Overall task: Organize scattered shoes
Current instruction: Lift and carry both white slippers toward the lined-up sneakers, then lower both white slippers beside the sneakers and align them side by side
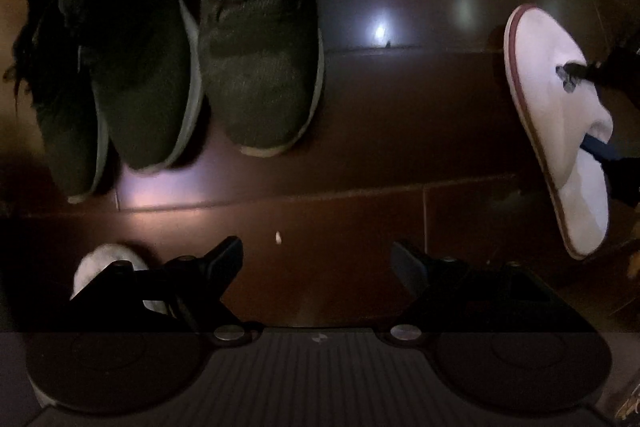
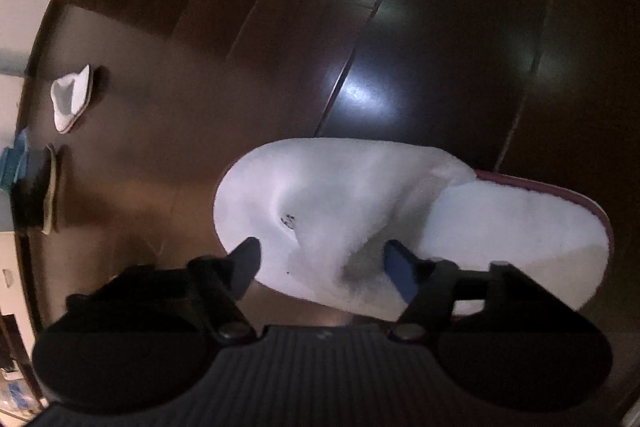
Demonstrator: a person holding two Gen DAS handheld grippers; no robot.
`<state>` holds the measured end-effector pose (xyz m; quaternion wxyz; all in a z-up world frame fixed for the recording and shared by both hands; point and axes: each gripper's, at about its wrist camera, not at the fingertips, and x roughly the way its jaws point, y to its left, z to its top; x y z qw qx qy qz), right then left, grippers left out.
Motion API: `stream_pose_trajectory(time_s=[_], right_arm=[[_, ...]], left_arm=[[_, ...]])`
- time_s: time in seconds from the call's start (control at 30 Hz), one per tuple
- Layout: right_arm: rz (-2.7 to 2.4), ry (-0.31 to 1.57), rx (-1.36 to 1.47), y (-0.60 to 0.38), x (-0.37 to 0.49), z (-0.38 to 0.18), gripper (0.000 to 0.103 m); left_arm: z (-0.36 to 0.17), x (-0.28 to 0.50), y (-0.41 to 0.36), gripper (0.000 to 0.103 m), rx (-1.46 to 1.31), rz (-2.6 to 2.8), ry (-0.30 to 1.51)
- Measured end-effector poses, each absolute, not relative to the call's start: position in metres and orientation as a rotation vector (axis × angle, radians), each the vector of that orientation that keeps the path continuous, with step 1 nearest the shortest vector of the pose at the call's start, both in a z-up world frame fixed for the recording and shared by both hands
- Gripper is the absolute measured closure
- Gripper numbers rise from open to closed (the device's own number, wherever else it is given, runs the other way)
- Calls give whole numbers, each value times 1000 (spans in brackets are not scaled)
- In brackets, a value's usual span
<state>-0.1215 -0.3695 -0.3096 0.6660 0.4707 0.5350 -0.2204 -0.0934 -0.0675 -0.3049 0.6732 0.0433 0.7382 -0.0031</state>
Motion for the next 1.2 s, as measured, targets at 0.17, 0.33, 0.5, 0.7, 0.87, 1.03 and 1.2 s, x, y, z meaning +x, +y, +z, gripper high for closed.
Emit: stream_pose_trajectory(time_s=[0.17, 0.33, 0.5, 0.7, 0.87, 1.03, 1.2], right_arm=[[-537, 1237, 1038, -369, -118, -318, 76], [-468, 1302, 911, -366, -109, -314, 91], [-355, 1350, 759, -366, -110, -300, 91], [-199, 1422, 535, -360, -121, -288, 91], [48, 1502, 196, -343, -136, -280, 91], [193, 1563, -40, -339, -159, -283, 91], [420, 1577, -339, -321, -194, -285, 91]], left_arm=[[-299, -80, -64, 14, 43, 12, 1669], [-297, -79, -64, 14, 12, 11, 1690], [-292, -79, -67, 14, 25, 3, 1690], [-291, -82, -71, 14, 30, -9, 1699], [-289, -84, -75, 14, 35, -19, 1706], [-287, -85, -81, 14, 50, -36, 1701], [-286, -89, -88, 14, 71, -63, 1701]])
